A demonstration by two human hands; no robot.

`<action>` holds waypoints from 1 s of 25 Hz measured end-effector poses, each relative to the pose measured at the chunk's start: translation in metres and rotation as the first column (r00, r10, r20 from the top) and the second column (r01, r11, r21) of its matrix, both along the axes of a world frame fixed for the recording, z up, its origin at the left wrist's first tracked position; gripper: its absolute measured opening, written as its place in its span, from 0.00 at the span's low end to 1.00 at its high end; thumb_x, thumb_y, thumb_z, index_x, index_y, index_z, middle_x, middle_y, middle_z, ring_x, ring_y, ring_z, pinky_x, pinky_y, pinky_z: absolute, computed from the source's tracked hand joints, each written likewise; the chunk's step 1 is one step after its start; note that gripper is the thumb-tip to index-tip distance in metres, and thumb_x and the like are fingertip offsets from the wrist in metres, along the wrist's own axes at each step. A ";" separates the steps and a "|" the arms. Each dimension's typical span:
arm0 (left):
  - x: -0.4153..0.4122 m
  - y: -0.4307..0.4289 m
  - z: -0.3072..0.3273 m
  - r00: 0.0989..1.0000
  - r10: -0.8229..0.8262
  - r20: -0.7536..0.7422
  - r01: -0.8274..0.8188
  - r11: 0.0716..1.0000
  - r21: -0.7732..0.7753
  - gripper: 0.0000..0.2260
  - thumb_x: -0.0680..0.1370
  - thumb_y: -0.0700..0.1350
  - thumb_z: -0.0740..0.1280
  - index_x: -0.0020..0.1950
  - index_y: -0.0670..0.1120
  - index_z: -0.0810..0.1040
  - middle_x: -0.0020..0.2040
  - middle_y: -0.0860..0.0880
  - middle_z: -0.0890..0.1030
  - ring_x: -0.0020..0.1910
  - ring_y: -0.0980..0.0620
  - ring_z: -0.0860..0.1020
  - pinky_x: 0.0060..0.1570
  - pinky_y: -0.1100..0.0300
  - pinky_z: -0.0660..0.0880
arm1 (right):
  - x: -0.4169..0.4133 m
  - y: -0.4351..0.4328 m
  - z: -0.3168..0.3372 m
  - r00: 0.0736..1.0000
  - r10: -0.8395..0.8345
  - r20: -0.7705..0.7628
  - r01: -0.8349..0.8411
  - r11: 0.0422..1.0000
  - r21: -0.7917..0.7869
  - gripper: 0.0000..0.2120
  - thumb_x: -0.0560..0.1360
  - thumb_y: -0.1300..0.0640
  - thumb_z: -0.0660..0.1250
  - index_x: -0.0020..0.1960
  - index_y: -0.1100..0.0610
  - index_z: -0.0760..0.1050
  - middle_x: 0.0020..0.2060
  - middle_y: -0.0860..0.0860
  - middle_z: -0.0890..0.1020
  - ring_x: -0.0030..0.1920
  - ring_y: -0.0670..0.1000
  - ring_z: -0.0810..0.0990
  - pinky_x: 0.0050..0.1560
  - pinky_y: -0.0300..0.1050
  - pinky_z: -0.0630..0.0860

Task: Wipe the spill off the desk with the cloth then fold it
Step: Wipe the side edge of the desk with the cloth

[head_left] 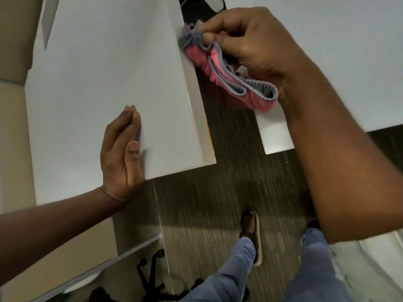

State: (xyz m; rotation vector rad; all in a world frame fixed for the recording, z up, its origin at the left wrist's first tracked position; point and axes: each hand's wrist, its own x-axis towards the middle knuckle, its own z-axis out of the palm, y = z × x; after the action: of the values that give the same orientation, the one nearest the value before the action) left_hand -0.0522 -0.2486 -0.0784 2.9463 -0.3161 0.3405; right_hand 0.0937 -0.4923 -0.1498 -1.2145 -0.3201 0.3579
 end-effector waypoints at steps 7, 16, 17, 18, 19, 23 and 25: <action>0.001 -0.005 0.001 0.999 0.029 -0.027 -0.029 1.000 0.001 0.25 0.83 0.49 0.49 0.65 0.28 0.69 0.66 0.34 0.70 0.67 0.39 0.69 0.68 0.48 0.67 | -0.006 0.007 -0.005 0.997 -0.074 0.021 0.074 0.997 0.008 0.07 0.79 0.58 0.64 0.55 0.49 0.76 0.46 0.37 0.78 0.45 0.30 0.78 0.46 0.24 0.74; 0.000 -0.003 0.000 0.999 0.034 -0.034 -0.035 0.999 -0.015 0.25 0.83 0.49 0.49 0.65 0.29 0.68 0.66 0.34 0.69 0.68 0.39 0.68 0.68 0.47 0.67 | -0.044 -0.019 -0.012 0.984 0.179 0.002 -0.178 0.978 0.112 0.04 0.70 0.57 0.70 0.43 0.49 0.81 0.44 0.47 0.83 0.46 0.39 0.81 0.47 0.28 0.76; -0.001 -0.003 0.000 0.999 0.027 -0.023 -0.027 1.000 -0.013 0.24 0.83 0.49 0.49 0.65 0.30 0.68 0.67 0.35 0.69 0.68 0.39 0.68 0.68 0.47 0.67 | -0.049 -0.023 -0.011 0.972 0.237 -0.009 -0.233 0.960 0.154 0.05 0.67 0.56 0.70 0.42 0.51 0.82 0.45 0.49 0.83 0.47 0.42 0.82 0.49 0.32 0.77; -0.001 -0.002 0.000 1.000 0.019 -0.016 -0.019 1.000 -0.008 0.23 0.83 0.49 0.49 0.65 0.30 0.68 0.67 0.35 0.69 0.68 0.39 0.68 0.68 0.47 0.67 | -0.051 -0.026 -0.010 0.963 0.270 -0.002 -0.266 0.950 0.160 0.06 0.66 0.55 0.70 0.42 0.51 0.83 0.46 0.49 0.83 0.48 0.44 0.83 0.51 0.34 0.78; -0.001 -0.002 0.000 1.000 0.015 -0.017 -0.015 1.000 -0.007 0.23 0.83 0.48 0.50 0.66 0.31 0.68 0.67 0.35 0.69 0.68 0.39 0.68 0.67 0.47 0.67 | -0.050 -0.027 -0.008 0.962 0.273 0.002 -0.271 0.954 0.132 0.05 0.66 0.55 0.71 0.42 0.50 0.83 0.45 0.48 0.84 0.48 0.44 0.83 0.51 0.35 0.78; 0.000 -0.001 -0.001 0.999 0.018 -0.033 -0.018 1.000 -0.017 0.23 0.83 0.48 0.50 0.66 0.30 0.68 0.67 0.37 0.69 0.68 0.39 0.68 0.67 0.45 0.67 | -0.019 -0.020 0.005 0.991 0.136 0.001 -0.136 0.988 -0.067 0.07 0.74 0.57 0.69 0.42 0.45 0.79 0.43 0.38 0.80 0.42 0.31 0.80 0.43 0.25 0.77; -0.001 -0.002 -0.001 0.999 0.021 -0.029 -0.021 1.000 -0.016 0.25 0.83 0.49 0.49 0.65 0.29 0.68 0.66 0.35 0.69 0.67 0.39 0.68 0.68 0.46 0.67 | -0.011 -0.014 0.013 0.998 0.060 0.003 -0.059 0.993 -0.105 0.08 0.76 0.57 0.68 0.42 0.44 0.78 0.41 0.36 0.78 0.42 0.30 0.79 0.44 0.23 0.76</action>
State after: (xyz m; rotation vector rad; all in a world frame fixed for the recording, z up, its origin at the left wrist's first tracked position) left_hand -0.0533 -0.2505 -0.0789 2.9375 -0.2772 0.3010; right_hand 0.0824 -0.5062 -0.1366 -1.3114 -0.3470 0.4268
